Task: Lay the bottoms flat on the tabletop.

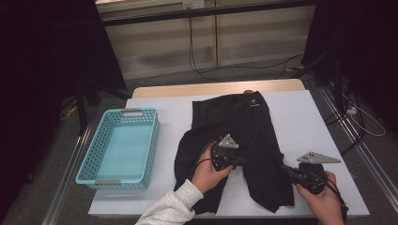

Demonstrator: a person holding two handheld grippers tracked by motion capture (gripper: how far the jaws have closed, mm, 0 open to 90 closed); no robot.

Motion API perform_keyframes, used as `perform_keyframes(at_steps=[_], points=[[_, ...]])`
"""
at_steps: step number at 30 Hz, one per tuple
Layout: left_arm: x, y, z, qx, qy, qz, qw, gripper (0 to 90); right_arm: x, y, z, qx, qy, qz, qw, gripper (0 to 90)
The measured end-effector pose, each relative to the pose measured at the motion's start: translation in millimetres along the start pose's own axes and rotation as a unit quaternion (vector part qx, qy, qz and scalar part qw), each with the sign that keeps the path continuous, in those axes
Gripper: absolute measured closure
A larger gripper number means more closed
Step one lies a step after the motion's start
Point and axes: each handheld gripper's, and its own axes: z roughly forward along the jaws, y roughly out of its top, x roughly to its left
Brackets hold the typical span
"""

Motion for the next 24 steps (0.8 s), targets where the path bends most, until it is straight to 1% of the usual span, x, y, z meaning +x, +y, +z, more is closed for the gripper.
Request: perform_keyframes(at_steps=[4, 7, 9, 12, 13, 14, 16, 17, 18, 19, 20, 21, 24], points=[[5.3, 3.0, -12.2, -0.015, 0.0, -0.009, 0.9999, 90.0, -3.2, 0.7, -2.5, -0.007, 0.004, 0.01, 0.9999, 89.1], [13.8, 7.5, -25.4, -0.03, 0.006, -0.018, 0.9994, 90.0, -4.2, 5.6, -3.5, -0.02, 0.016, 0.018, 0.9995, 89.3], [19.4, 7.6, -31.7, -0.039, 0.012, -0.027, 0.9988, 90.0, -3.7, 11.0, -3.5, -0.032, 0.028, 0.026, 0.9988, 89.7], [27.4, 5.0, -34.0, -0.039, 0.018, -0.035, 0.9984, 90.0, -1.4, 18.3, 2.2, -0.039, 0.034, 0.026, 0.9983, 90.0], [30.5, 3.8, -33.8, -0.039, 0.022, -0.037, 0.9983, 90.0, -1.0, 20.7, 5.6, -0.039, 0.033, 0.023, 0.9984, 90.0], [33.7, 2.5, -34.0, -0.042, 0.024, -0.044, 0.9979, 90.0, -0.7, 23.0, 9.2, -0.041, 0.031, 0.022, 0.9984, 90.0], [39.3, 0.0, -34.5, -0.039, 0.033, -0.046, 0.9976, 90.0, -0.3, 26.8, 16.6, -0.045, 0.029, 0.02, 0.9984, 89.7], [41.8, -1.7, -34.4, -0.038, 0.035, -0.05, 0.9974, 90.0, -0.4, 28.0, 20.5, -0.046, 0.027, 0.02, 0.9984, 88.2], [43.8, -3.5, -34.2, -0.038, 0.041, -0.053, 0.9971, 90.0, -0.3, 28.4, 23.9, -0.042, 0.018, 0.02, 0.9988, 85.0], [46.4, -5.3, -34.3, -0.035, 0.044, -0.053, 0.997, 90.0, 0.6, 27.9, 25.7, -0.038, 0.006, 0.012, 0.9992, 82.6], [48.9, -7.0, -34.4, -0.033, 0.045, -0.058, 0.9968, 90.0, 2.5, 26.8, 26.4, -0.03, 0.003, -0.003, 0.9995, 81.5], [51.1, -8.6, -34.6, -0.031, 0.046, -0.061, 0.9966, 90.0, 4.6, 25.2, 25.8, -0.024, 0.005, -0.009, 0.9996, 78.5], [56.5, -12.0, -36.3, -0.029, 0.05, -0.073, 0.9956, 90.0, 6.3, 20.1, 21.6, -0.013, 0.008, -0.009, 0.9998, 69.8]])
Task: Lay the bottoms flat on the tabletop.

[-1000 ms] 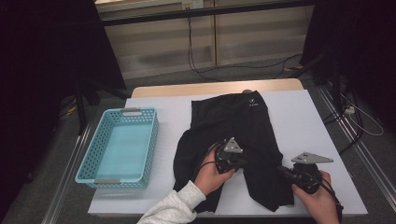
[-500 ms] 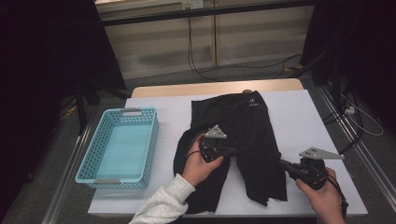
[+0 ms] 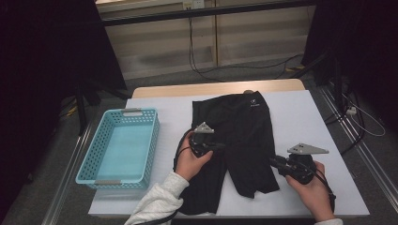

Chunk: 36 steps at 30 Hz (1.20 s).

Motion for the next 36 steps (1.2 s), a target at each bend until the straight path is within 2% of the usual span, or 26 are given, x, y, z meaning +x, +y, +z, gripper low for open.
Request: perform_keyframes(at_steps=[5, 10, 11, 13, 17, 20, 23, 27, 28, 29, 31, 36], points=[[4.4, -1.7, -7.1, 0.0, 0.011, -0.007, 0.9999, 90.0, -1.3, -10.2, -8.5, 0.012, 0.014, 0.014, 0.9997, 63.8], [3.3, -3.5, -10.1, 0.006, 0.008, -0.003, 0.9999, 89.3, 1.5, -18.3, -6.7, 0.036, 0.027, 0.013, 0.9989, 63.1], [2.3, -3.4, -9.9, 0.004, 0.011, -0.001, 0.9999, 87.5, 3.1, -19.3, -4.3, 0.041, 0.029, 0.009, 0.9987, 64.1], [1.2, -2.6, -10.2, 0.005, 0.009, 0.001, 0.9999, 76.0, 7.0, -20.3, -1.0, 0.052, 0.036, 0.001, 0.998, 67.9], [-11.1, 4.1, -11.3, 0.003, 0.007, 0.027, 0.9996, 62.0, 12.5, -20.2, 2.0, 0.054, 0.052, -0.015, 0.9971, 87.5], [-21.5, 9.1, -12.1, -0.003, 0.001, 0.043, 0.9991, 53.0, 14.9, -19.8, 3.2, 0.056, 0.074, -0.014, 0.9956, 90.0], [-32.6, 12.8, -11.7, -0.002, -0.005, 0.062, 0.998, 48.0, 18.1, -18.6, 2.0, 0.053, 0.081, -0.017, 0.9952, 90.0], [-48.3, 11.7, -1.8, 0.018, -0.03, 0.076, 0.9965, 44.9, 19.8, -17.2, 0.1, 0.049, 0.082, -0.022, 0.9952, 90.0], [-52.8, 10.3, 2.0, 0.023, -0.036, 0.084, 0.9956, 44.7, 19.3, -17.3, 0.0, 0.049, 0.077, -0.017, 0.9957, 88.3], [-56.9, 9.2, 5.5, 0.027, -0.043, 0.09, 0.9947, 44.3, 17.7, -17.2, -0.5, 0.047, 0.069, -0.013, 0.9964, 80.7], [-63.3, 6.5, 11.9, 0.033, -0.054, 0.093, 0.9936, 44.7, 12.4, -16.6, -2.7, 0.032, 0.053, -0.002, 0.9981, 59.8], [-74.7, -2.6, 25.1, 0.047, -0.068, 0.114, 0.99, 46.8, -4.6, -17.9, -12.4, 0.008, 0.015, 0.029, 0.9994, 39.6]])
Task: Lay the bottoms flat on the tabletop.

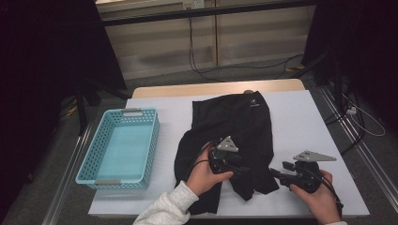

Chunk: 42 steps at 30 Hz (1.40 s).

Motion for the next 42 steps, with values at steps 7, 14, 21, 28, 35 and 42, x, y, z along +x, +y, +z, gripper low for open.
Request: perform_keyframes(at_steps=[7, 14, 21, 28, 35, 42], points=[[-5.5, -10.0, 19.1, 0.023, -0.002, 0.019, 0.9996, 61.5, -7.2, -1.9, -2.8, -0.005, -0.02, 0.004, 0.9998, 33.8], [-12.1, -9.2, 20.6, 0.031, 0.008, 0.02, 0.9993, 89.2, -9.1, -3.4, -4.0, -0.001, -0.022, 0.004, 0.9997, 35.1], [-6.0, -3.9, 7.1, 0.013, -0.007, -0.02, 0.9997, 90.0, -8.4, -3.7, -4.2, 0.001, -0.022, -0.001, 0.9998, 35.1], [5.6, 1.6, -20.9, -0.009, -0.005, -0.041, 0.9991, 90.0, -7.0, -3.2, -1.4, 0.002, -0.02, -0.003, 0.9998, 35.4], [18.1, -0.9, -53.1, -0.028, 0.006, -0.062, 0.9976, 90.0, 1.3, 0.1, 6.1, 0.009, -0.009, -0.014, 0.9998, 36.4], [29.7, -10.3, -69.4, -0.034, 0.021, -0.082, 0.9958, 90.0, 11.6, 4.7, 19.3, 0.017, 0.008, -0.017, 0.9997, 42.1]])
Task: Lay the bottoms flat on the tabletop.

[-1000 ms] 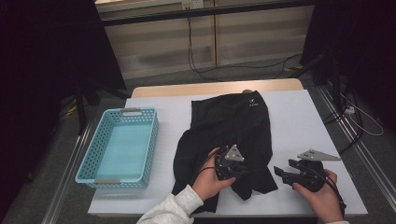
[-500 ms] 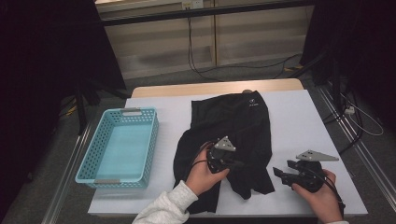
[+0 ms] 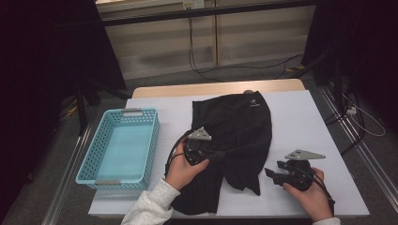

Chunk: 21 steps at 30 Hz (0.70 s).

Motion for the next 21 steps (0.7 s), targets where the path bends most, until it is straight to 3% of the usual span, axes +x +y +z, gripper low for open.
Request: perform_keyframes(at_steps=[4, 7, 8, 9, 10, 11, 15, 21], points=[[4.0, -5.9, 4.0, 0.005, 0.007, -0.008, 0.9999, 90.0, 13.7, 6.5, 15.7, 0.011, 0.018, 0.005, 0.9998, 45.2], [5.4, -7.5, 4.1, 0.006, 0.01, -0.01, 0.9999, 90.0, 24.3, 10.7, 24.3, 0.011, 0.01, -0.009, 0.9998, 49.7], [6.1, -8.2, 4.4, 0.009, 0.01, -0.009, 0.9999, 90.0, 26.2, 11.5, 26.2, 0.012, 0.014, -0.007, 0.9998, 58.3], [6.1, -9.1, 5.1, 0.008, 0.01, -0.011, 0.9999, 90.0, 28.3, 11.9, 27.2, 0.014, 0.0, -0.024, 0.9996, 71.7], [6.2, -9.7, 5.7, 0.012, 0.011, -0.011, 0.9998, 90.0, 30.0, 12.1, 28.0, 0.016, -0.009, -0.041, 0.999, 76.0], [5.9, -10.4, 7.0, 0.011, 0.01, -0.013, 0.9998, 90.0, 30.4, 12.1, 28.2, 0.015, -0.012, -0.043, 0.9989, 87.0], [3.3, -11.1, 11.7, 0.013, 0.004, -0.007, 0.9999, 90.0, 23.3, 11.5, 22.3, 0.023, 0.006, -0.038, 0.999, 90.0], [-2.5, -13.2, 28.7, 0.017, -0.004, -0.002, 0.9999, 90.0, -5.0, 7.1, -5.9, 0.016, 0.007, -0.011, 0.9998, 90.0]])
